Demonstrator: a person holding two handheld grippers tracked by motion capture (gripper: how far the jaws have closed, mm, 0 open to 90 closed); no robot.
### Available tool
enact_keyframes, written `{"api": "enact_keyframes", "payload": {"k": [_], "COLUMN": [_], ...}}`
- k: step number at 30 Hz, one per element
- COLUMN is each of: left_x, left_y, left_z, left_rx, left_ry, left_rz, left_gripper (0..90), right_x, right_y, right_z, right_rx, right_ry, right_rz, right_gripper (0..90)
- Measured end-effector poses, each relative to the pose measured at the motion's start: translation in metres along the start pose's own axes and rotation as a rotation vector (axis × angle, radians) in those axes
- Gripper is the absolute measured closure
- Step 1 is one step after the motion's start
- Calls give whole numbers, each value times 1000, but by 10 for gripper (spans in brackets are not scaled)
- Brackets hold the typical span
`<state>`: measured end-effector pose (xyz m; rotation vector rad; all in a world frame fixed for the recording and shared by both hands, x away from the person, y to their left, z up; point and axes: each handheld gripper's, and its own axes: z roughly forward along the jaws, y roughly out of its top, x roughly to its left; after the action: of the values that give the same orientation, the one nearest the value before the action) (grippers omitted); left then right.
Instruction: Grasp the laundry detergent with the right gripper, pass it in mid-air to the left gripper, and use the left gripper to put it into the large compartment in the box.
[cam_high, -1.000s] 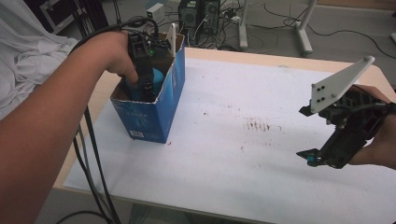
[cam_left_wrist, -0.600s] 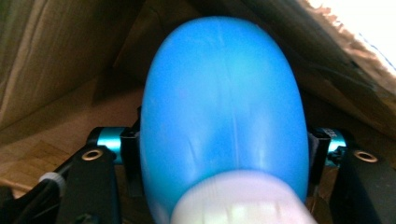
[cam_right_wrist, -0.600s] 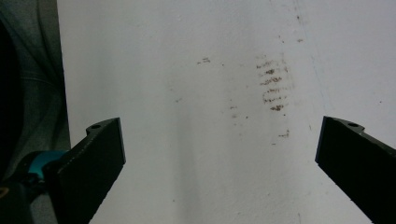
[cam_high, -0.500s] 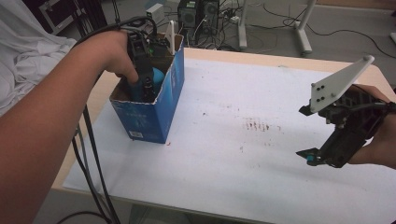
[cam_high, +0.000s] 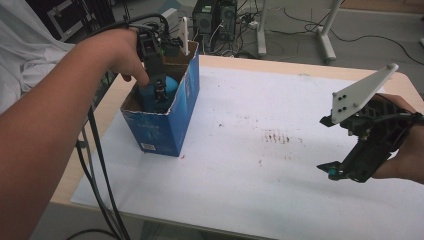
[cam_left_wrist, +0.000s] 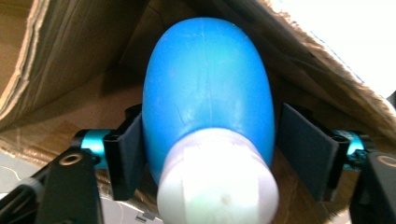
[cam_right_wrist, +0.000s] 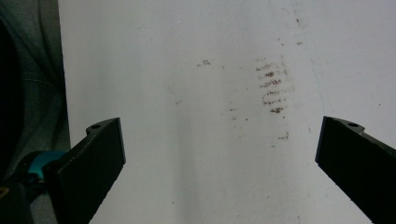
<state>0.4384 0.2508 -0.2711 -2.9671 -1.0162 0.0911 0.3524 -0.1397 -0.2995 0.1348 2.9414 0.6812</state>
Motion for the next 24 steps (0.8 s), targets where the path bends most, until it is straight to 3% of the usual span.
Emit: {"api": "enact_keyframes", "payload": {"k": [9, 17, 24], "left_x": [-3, -15, -27], "left_y": [-3, -4, -2], "left_z": [-15, -38, -54], "left_rx": [-10, -14, -24], "left_ry": [-3, 24, 41], "left_rz": [-19, -26, 2], "left_gripper": [201, 161, 128], "right_x": [0, -2, -4], "right_y": [0, 0, -2], "right_z": [-4, -6, -8], "right_rx": [7, 10, 21], "right_ry": [-1, 1, 4], "right_rz": [7, 0, 7], "right_gripper": [6, 6, 6]}}
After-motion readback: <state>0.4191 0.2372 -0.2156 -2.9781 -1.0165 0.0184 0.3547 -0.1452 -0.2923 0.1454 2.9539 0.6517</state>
